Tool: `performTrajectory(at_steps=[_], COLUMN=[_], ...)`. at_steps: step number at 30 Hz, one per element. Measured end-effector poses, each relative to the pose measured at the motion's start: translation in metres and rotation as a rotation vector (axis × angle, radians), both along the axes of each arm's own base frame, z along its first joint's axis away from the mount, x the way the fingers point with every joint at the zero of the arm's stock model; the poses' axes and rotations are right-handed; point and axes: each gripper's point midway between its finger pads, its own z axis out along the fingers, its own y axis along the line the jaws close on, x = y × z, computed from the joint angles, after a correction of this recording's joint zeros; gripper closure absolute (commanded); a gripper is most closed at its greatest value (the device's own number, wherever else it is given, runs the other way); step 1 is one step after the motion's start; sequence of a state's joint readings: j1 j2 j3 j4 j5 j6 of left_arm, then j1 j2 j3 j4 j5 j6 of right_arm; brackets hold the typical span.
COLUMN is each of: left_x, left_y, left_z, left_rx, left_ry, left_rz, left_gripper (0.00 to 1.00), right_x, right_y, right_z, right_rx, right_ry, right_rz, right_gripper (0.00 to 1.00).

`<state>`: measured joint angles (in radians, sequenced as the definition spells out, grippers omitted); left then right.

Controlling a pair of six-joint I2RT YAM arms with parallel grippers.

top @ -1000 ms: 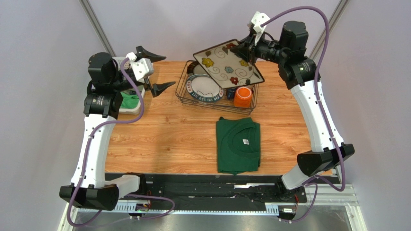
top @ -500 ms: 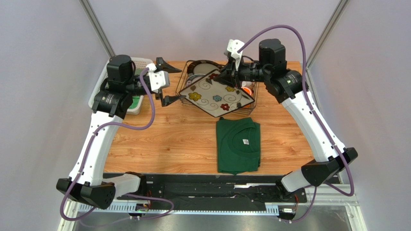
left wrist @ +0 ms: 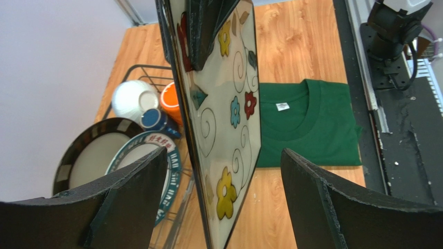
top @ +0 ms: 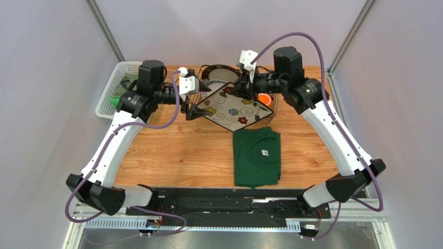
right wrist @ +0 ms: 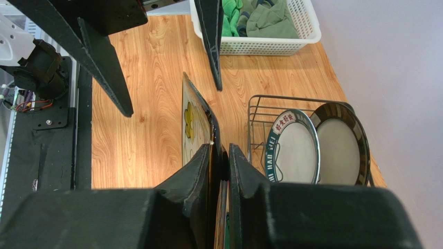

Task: Unload the mixed dishes from the dish rack
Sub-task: Place the plate at the center of the board.

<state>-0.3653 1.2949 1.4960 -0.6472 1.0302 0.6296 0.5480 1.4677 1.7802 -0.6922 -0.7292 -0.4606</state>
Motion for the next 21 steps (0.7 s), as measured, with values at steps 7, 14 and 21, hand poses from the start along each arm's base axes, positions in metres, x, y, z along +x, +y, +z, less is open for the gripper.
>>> performTrajectory(at_steps=[7,14,21], left_x=[0.002,0.013,0.019], left_y=[-0.012,-0.015,-0.024], left_z=[-0.018,-0.027,-0.038], left_rx=[0.026,0.043,0.049], left_ry=[0.085,0.111,0.16], left_rz=[-0.002,0.031,0.029], left_gripper=[0.2,0.23,0.45], right_x=[-0.005,-0.007,-0.01], right_y=[0.004,0.005,0.005], right_z=[-0.011,-0.012,-0.007], right_rx=[-0.018,-0.017,-0.005], right_ry=[0.021,0.024,0.02], right_rz=[0.014,0.019,0.021], right_gripper=[1.0,1.0,1.0])
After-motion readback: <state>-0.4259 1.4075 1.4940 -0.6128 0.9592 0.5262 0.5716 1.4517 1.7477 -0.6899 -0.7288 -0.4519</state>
